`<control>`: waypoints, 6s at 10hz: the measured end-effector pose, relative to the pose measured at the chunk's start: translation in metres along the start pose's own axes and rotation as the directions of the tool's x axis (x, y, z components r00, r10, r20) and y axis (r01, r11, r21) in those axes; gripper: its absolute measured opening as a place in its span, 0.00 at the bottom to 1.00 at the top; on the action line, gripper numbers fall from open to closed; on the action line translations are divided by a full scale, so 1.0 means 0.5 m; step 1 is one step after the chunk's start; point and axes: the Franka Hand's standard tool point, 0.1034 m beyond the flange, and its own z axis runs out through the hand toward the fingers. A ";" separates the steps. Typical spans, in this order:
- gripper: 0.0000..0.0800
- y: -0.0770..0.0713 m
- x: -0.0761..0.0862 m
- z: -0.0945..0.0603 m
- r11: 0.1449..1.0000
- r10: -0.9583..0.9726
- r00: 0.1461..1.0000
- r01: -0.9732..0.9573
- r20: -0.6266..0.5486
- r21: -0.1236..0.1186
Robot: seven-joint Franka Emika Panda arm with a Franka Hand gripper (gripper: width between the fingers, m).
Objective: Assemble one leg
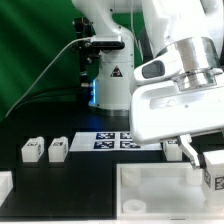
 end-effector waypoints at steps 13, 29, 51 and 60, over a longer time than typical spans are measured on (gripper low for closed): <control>0.72 -0.009 -0.021 0.000 0.990 0.099 0.995 -0.098 0.013 -0.101; 0.81 0.000 0.007 0.002 0.986 0.156 0.857 -0.166 0.492 -0.023; 0.36 0.001 0.001 0.025 -0.198 0.971 -0.240 -0.824 0.011 -0.530; 0.81 -0.010 0.002 0.025 0.581 0.810 0.455 -0.708 0.370 -0.400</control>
Offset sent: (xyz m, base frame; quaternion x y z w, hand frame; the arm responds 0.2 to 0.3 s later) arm -0.0181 0.0095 -0.0107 -0.0973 0.0243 0.0205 0.9947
